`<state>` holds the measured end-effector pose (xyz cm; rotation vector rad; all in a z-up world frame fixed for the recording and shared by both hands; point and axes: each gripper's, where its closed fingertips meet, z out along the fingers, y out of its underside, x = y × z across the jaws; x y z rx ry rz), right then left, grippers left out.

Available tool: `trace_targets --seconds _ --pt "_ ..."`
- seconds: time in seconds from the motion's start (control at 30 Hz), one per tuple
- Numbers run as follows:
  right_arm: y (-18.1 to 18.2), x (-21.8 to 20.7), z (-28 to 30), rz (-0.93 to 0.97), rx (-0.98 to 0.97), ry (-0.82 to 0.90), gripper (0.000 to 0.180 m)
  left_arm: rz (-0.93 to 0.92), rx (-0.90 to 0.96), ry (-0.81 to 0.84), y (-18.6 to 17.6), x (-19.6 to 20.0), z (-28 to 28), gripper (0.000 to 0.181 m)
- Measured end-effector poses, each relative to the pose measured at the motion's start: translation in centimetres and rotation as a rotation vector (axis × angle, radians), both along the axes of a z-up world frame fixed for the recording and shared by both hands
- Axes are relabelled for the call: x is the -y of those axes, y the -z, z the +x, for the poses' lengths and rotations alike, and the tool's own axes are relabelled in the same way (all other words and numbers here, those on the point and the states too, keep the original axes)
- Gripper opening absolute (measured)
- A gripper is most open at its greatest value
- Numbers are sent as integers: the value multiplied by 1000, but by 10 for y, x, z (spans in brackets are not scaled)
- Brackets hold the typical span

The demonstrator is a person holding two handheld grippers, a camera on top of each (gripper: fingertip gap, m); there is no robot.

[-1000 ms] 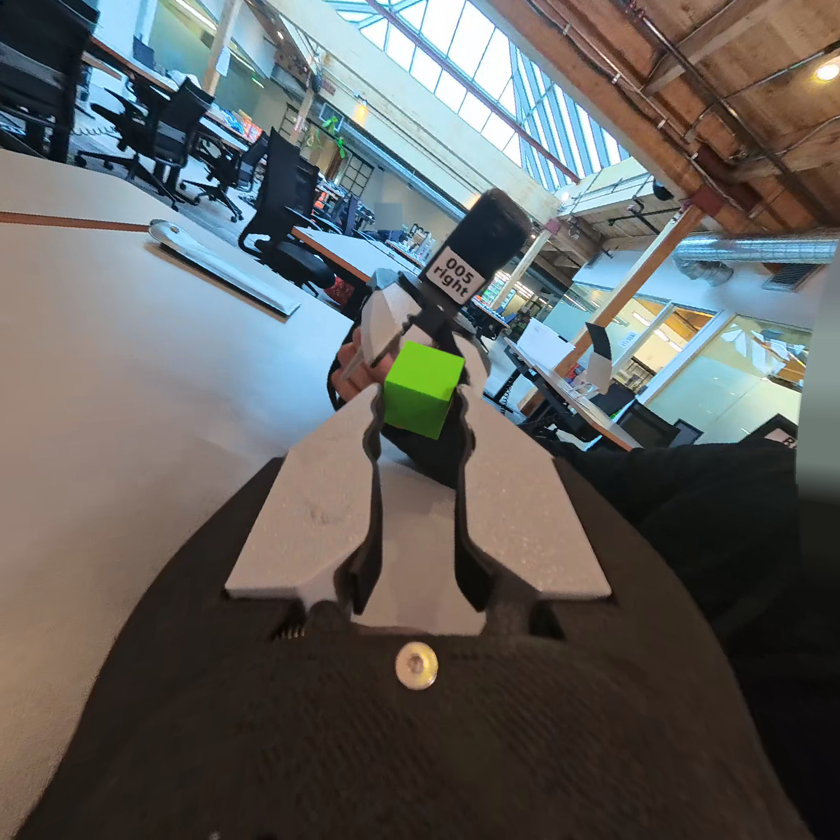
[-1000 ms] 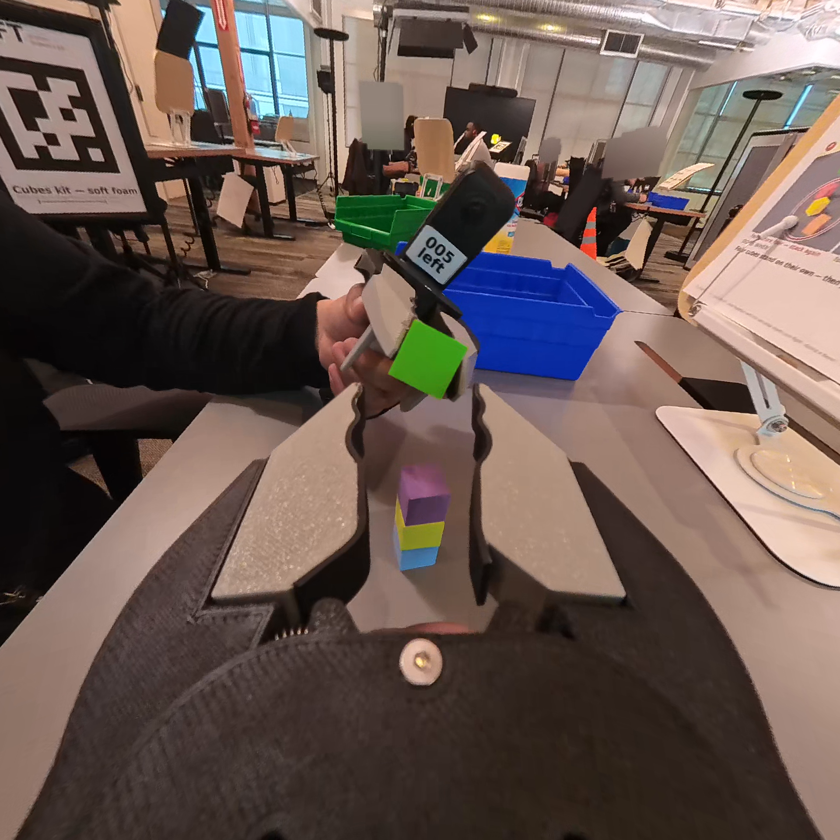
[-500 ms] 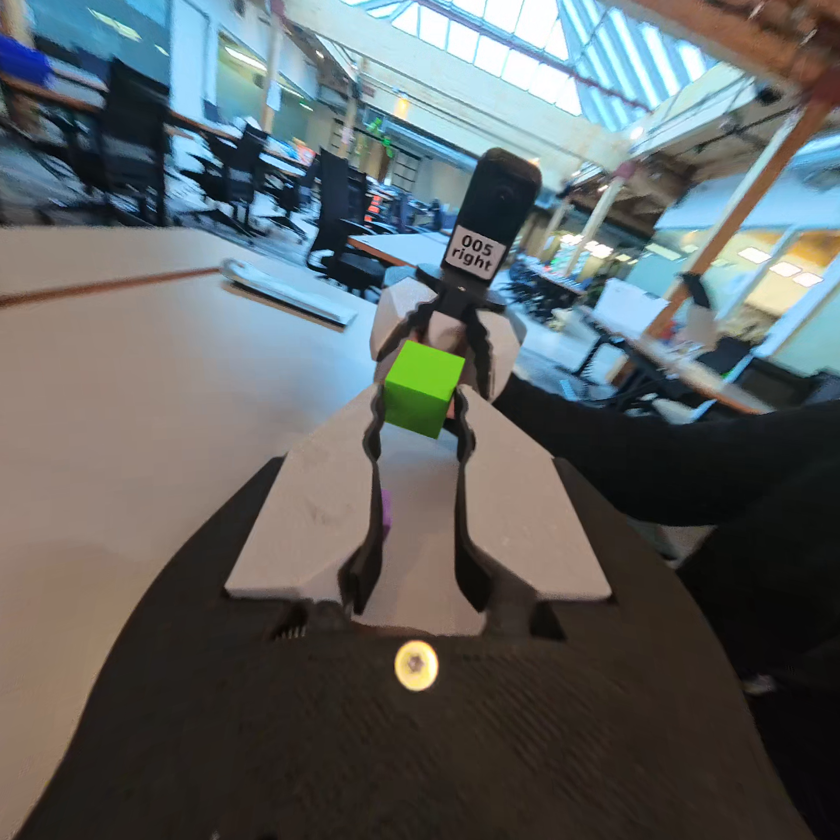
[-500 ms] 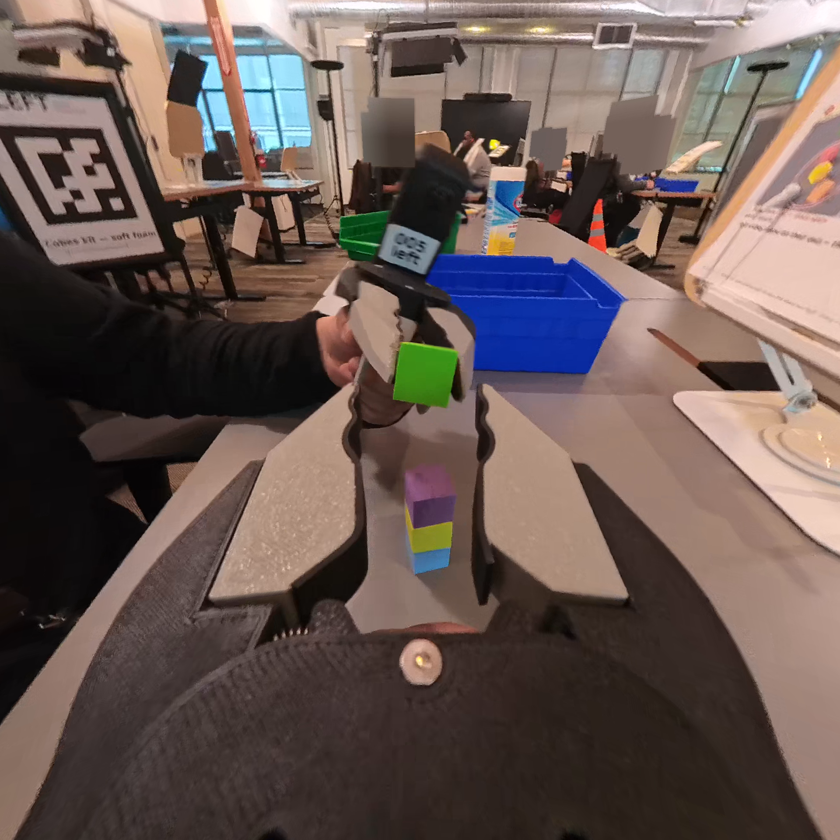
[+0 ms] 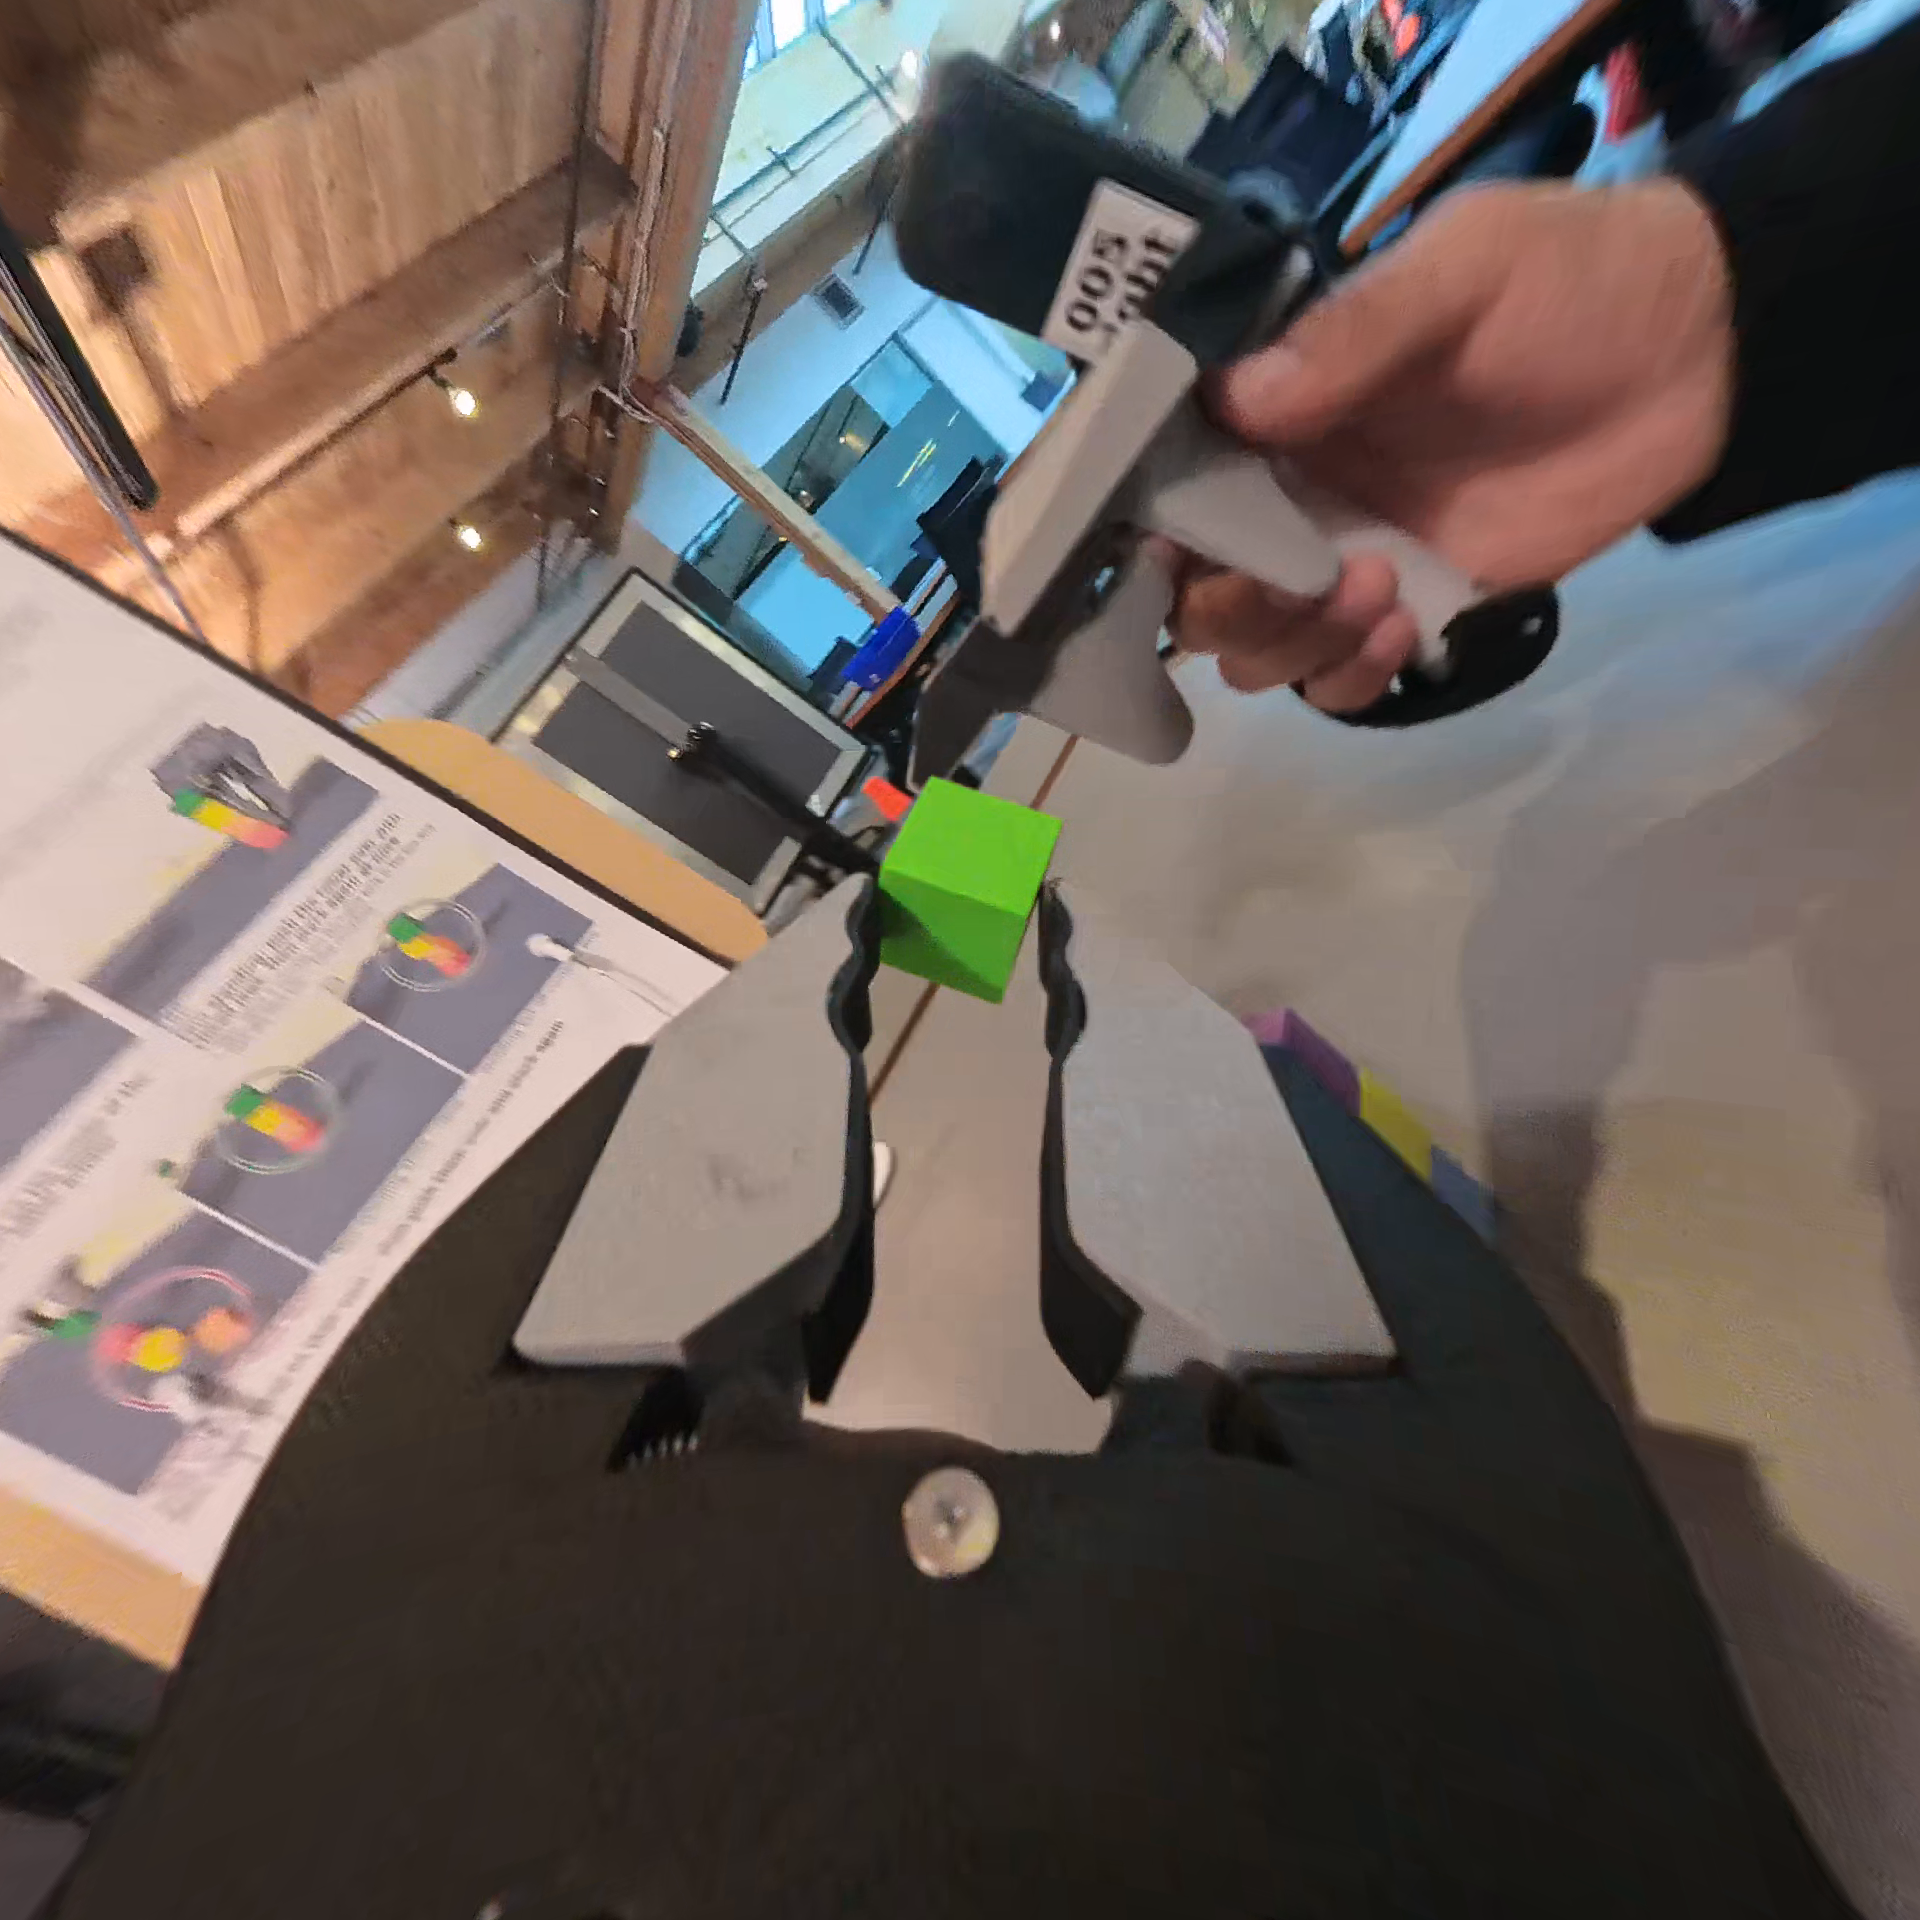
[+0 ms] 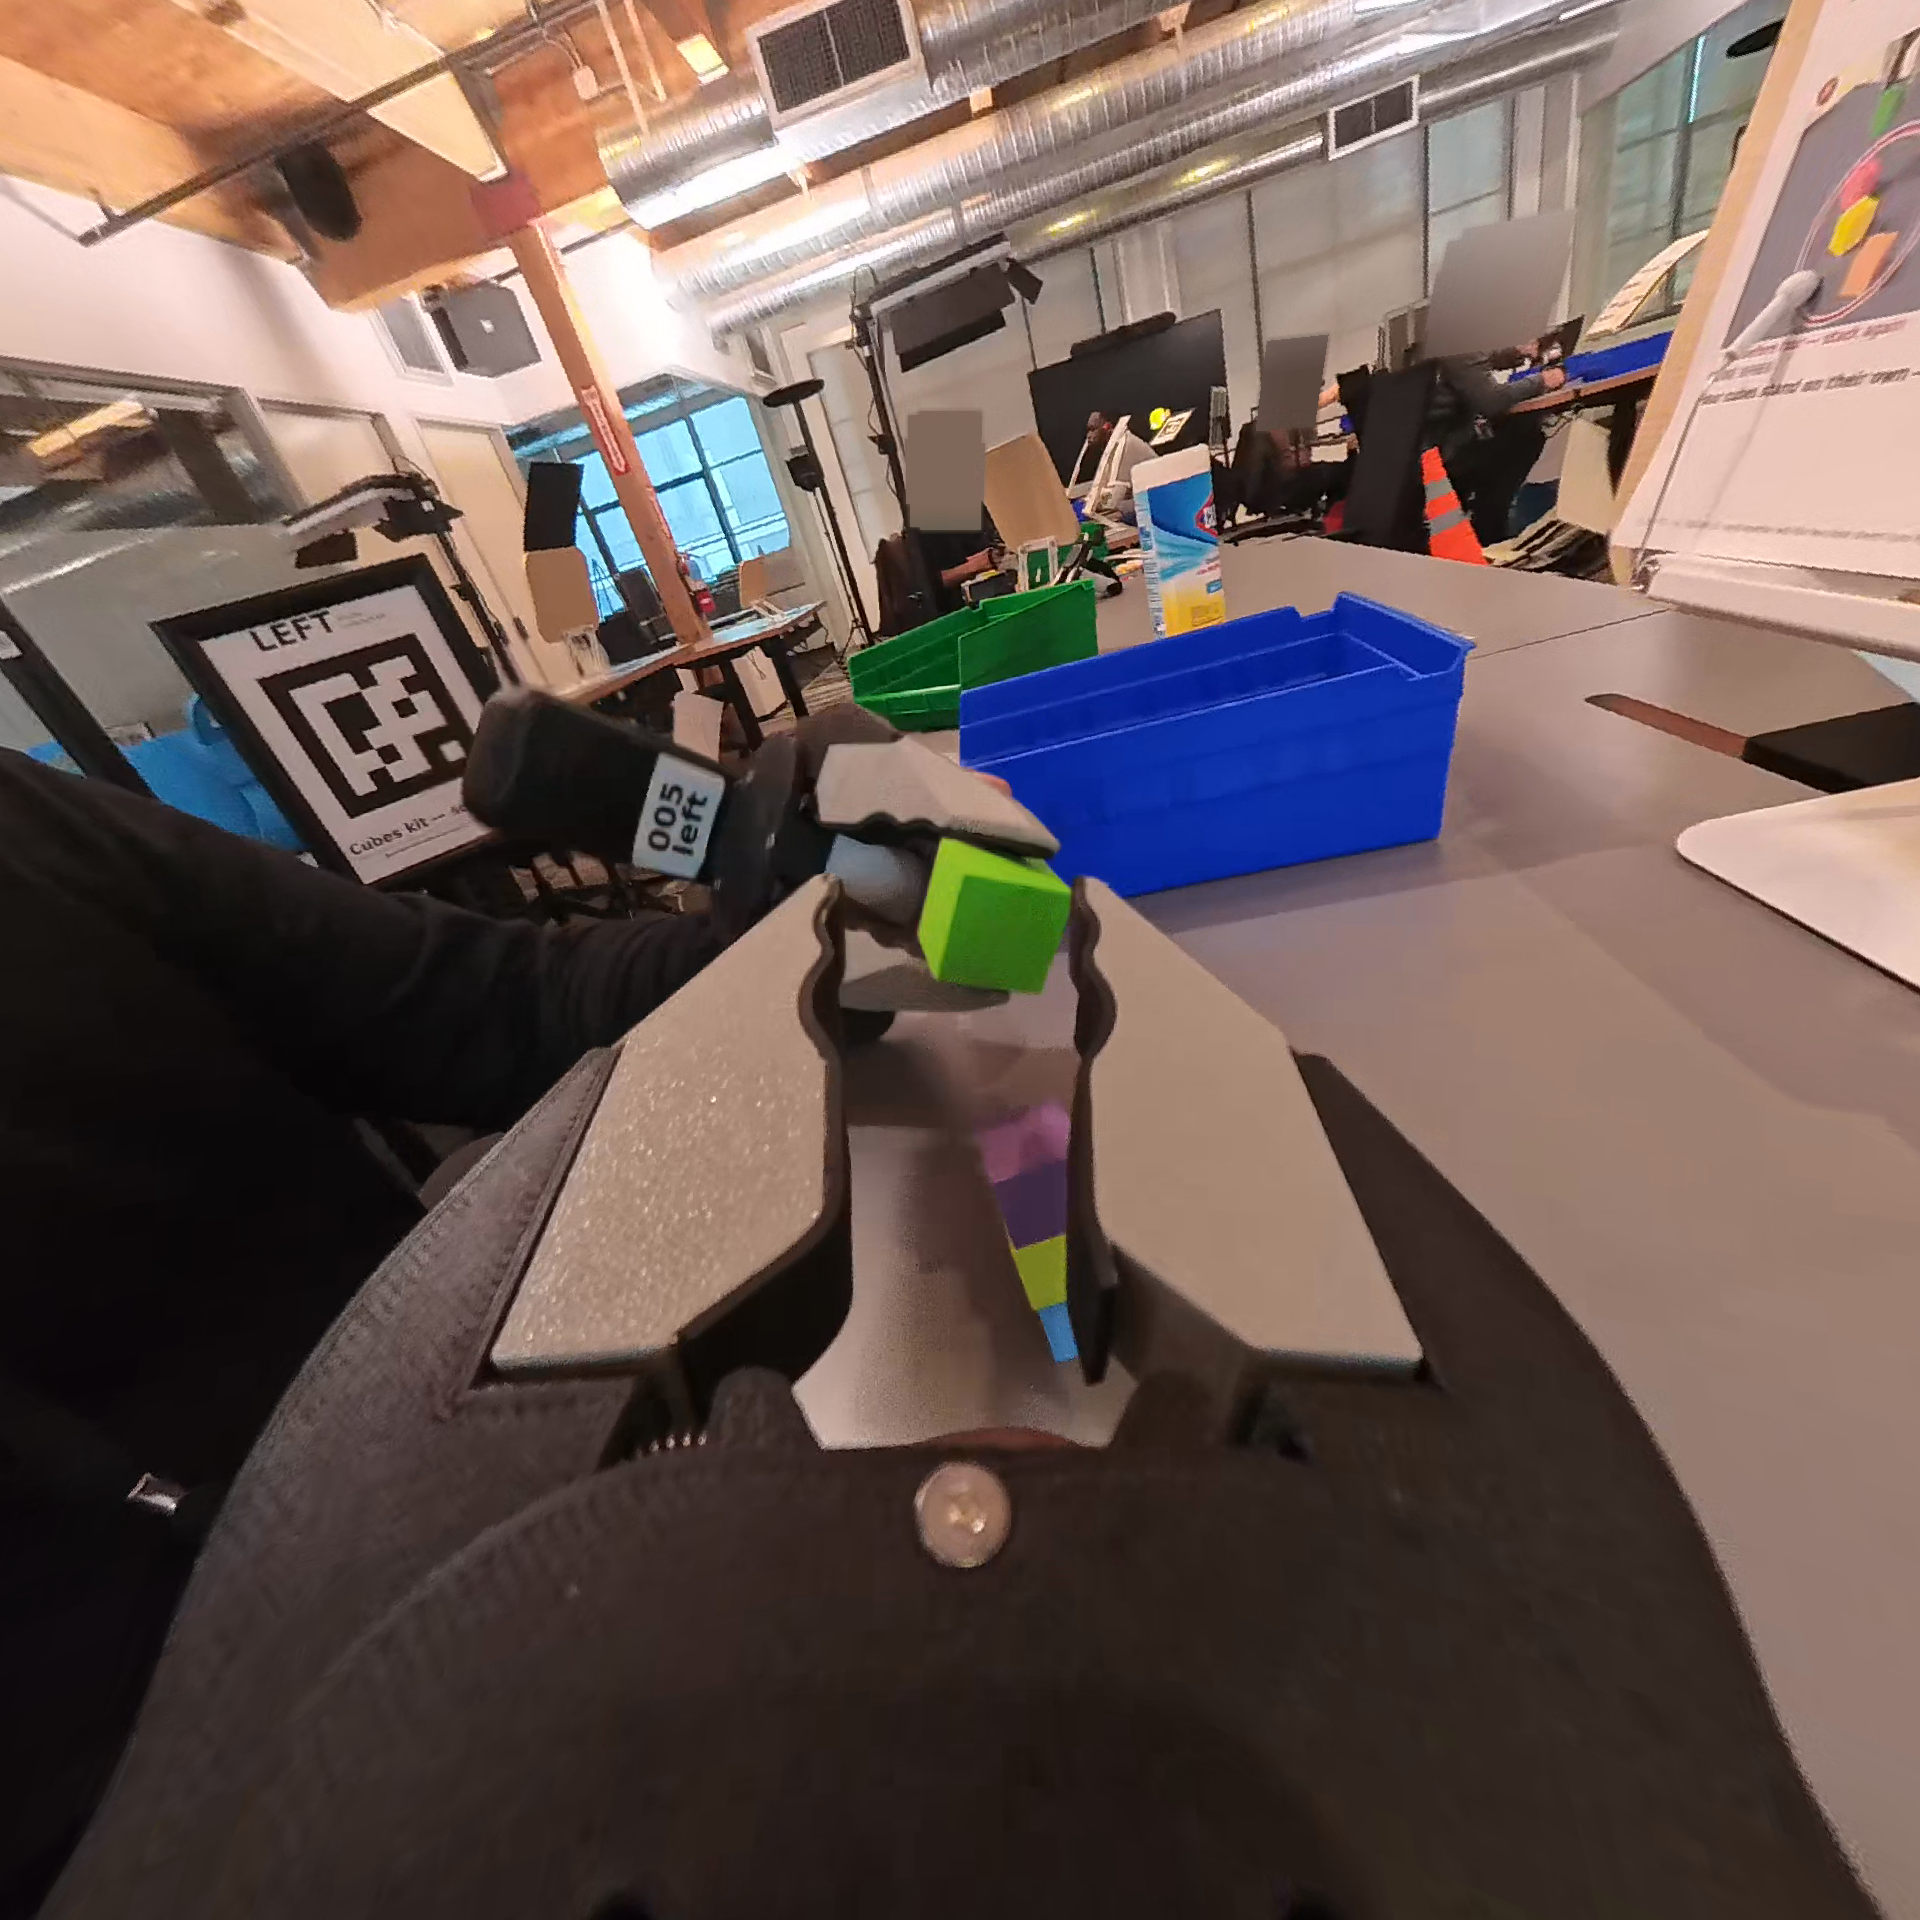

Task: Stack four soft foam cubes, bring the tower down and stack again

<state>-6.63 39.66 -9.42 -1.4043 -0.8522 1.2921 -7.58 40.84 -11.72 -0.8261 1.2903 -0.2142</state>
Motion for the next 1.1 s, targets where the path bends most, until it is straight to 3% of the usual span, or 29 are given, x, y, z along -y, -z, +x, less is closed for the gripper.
trace_targets --seconds 0.47,0.67,1.1 --pt "16 8 -14 -27 73 -64 37 284 -55 7 2 21 9 28" --pt "21 15 -20 -20 96 -100 27 286 -27 15 -3 24 7 28" --pt "10 14 -18 -25 9 -99 25 284 26 -10 -11 23 8 28"
